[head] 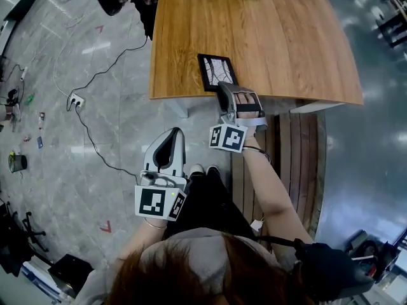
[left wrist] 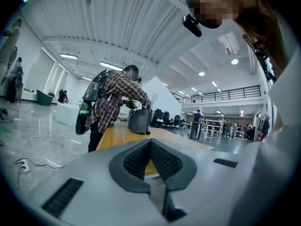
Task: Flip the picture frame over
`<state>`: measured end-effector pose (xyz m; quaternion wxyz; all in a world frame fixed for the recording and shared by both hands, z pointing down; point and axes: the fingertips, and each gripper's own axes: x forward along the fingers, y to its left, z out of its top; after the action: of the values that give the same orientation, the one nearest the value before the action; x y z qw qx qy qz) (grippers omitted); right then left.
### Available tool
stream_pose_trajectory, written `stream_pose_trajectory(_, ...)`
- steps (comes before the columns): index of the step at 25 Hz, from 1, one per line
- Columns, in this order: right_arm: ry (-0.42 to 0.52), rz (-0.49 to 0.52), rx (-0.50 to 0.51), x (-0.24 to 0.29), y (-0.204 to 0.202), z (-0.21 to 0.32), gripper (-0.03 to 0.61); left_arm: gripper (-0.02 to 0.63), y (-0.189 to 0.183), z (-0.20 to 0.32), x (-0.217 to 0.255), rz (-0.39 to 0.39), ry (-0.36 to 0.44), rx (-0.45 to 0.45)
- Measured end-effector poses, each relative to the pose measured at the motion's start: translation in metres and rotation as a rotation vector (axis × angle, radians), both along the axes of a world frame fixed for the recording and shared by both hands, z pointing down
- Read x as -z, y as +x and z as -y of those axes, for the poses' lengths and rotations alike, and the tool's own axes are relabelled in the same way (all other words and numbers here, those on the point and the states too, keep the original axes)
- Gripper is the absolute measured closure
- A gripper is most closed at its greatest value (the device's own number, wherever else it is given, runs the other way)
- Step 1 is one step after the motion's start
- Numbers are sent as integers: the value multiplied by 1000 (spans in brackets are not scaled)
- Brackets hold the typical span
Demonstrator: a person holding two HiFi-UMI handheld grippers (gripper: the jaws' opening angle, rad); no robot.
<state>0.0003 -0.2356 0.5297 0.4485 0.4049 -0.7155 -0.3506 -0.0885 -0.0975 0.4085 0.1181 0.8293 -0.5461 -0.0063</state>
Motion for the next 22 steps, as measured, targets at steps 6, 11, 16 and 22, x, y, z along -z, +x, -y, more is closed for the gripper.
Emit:
stream_pose_trajectory(6, -95, -129, -3, -28, -10, -9, 492, 607, -6, -5, 5, -9, 12, 1)
stream_pose_trajectory(11, -179, -207, -25, -40, -20, -9, 491, 607, -12, -6, 1, -18, 8, 1)
stream_pose_trajectory(16, -281, -256, -47, -53, -25, -10, 491, 607, -15, -4, 0, -30, 12, -4)
stream_pose_trajectory(22, -342, -276, -97, -59, -33, -9, 489, 607, -18, -3, 0, -40, 10, -14)
